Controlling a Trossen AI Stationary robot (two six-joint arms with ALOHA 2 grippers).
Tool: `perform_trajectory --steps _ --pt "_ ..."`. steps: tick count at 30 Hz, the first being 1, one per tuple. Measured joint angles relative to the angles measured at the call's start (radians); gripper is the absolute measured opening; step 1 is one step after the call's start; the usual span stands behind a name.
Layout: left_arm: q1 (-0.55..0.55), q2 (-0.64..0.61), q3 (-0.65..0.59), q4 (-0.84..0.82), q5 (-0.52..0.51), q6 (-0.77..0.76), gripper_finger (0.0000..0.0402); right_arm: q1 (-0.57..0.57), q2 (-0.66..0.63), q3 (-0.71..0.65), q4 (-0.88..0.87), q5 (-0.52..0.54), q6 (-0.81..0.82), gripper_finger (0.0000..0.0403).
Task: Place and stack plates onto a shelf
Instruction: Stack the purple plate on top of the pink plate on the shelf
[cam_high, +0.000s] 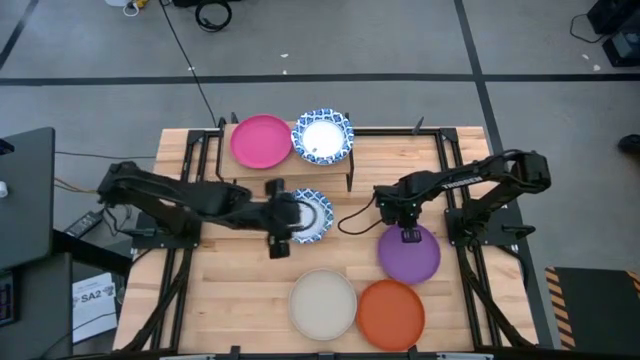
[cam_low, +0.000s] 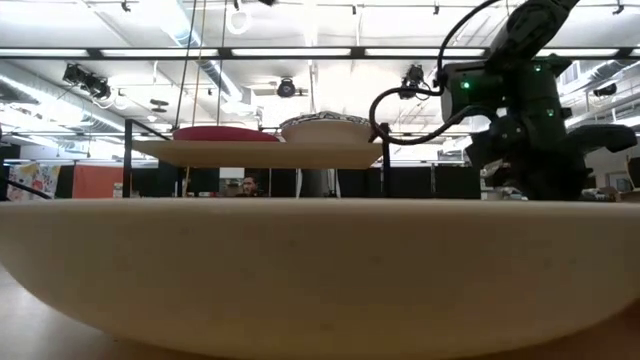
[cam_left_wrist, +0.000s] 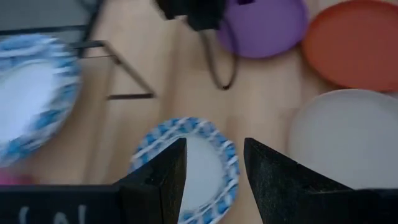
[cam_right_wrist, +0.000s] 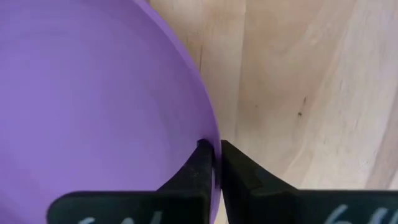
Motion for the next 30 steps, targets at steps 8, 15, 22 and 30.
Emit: perform_trajectory --steps 8,15,22,30 --pt "-0.176 -0.064 -0.021 -0.328 -0.354 -0.343 0.0167 -0.001 -0.087 0.010 -0.004 0.031 0.028 0.0022" --pt "-0.272 -0.159 -0.312 -0.288 -0.421 -0.634 0.0167 -0.001 -0.188 0.086 0.000 0.076 0.092 0.0020" --pt "-0.280 -0.271 -0.527 -0.032 -0.422 -0.661 0.0167 -0.001 -0.243 0.204 0.011 0.138 0.147 0.0020" --pt "-0.234 -0.265 -0.632 0.312 -0.418 -0.526 0.0167 0.009 -0.239 0.311 0.149 0.151 0.204 0.0020"
